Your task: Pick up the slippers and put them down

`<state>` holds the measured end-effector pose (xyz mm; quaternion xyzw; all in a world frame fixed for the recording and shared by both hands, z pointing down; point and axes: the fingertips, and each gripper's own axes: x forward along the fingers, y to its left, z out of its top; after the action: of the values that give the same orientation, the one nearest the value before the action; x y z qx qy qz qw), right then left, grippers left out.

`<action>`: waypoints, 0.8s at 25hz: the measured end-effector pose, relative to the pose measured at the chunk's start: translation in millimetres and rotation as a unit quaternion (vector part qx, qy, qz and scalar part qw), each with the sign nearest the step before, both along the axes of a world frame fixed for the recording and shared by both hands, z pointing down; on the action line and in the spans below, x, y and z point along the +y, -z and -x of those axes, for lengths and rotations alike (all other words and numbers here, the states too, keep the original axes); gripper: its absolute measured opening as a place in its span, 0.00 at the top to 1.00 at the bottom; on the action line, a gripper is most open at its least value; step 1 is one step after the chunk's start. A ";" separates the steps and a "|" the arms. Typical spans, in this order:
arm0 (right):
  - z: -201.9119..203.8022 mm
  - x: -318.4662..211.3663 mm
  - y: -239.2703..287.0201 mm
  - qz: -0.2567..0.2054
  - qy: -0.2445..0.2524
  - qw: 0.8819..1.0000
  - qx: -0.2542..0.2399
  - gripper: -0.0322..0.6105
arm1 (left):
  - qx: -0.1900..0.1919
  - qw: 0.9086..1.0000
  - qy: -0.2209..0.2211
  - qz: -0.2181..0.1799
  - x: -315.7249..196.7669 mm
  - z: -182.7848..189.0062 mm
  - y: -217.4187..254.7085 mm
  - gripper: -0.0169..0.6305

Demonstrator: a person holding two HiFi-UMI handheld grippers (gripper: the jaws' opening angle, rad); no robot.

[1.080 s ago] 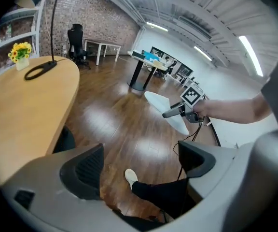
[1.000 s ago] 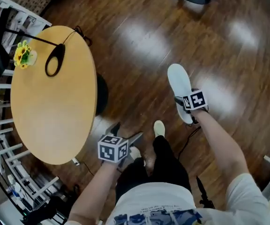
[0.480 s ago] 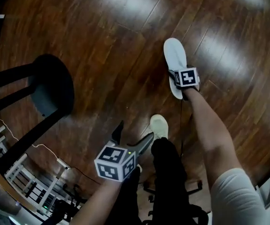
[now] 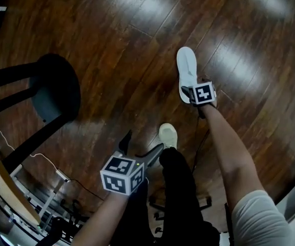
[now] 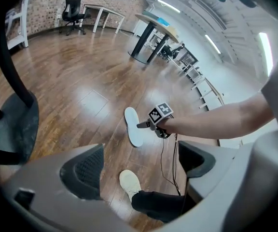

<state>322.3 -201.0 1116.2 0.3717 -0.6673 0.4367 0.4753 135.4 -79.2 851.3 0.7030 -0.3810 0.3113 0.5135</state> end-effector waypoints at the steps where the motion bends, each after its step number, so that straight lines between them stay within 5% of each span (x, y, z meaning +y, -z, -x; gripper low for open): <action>1: 7.1 6.3 44.6 0.002 0.019 1.000 -0.003 0.21 | -0.005 1.000 0.000 -0.003 1.7 10.0 29.6 0.23; 6: 6.0 74.2 341.3 0.005 0.100 0.995 0.004 0.23 | -0.039 0.998 0.052 -0.007 67.3 78.2 265.5 0.23; 10: 63.0 132.0 559.7 -0.047 0.141 0.988 -0.034 0.24 | -0.079 0.985 0.128 -0.090 149.7 180.1 448.6 0.23; 15: 219.7 186.9 744.4 -0.129 0.229 0.962 -0.071 0.24 | -0.066 0.953 0.250 -0.157 285.4 308.3 545.2 0.23; 20: 392.4 347.3 840.2 -0.159 0.308 0.930 -0.119 0.24 | -0.072 0.922 0.331 -0.190 461.8 431.7 590.6 0.23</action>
<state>-70.1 146.4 275.9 0.1639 -0.8617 0.1979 0.4376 -296.4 382.6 260.7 0.5972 -0.6798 0.0951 0.4149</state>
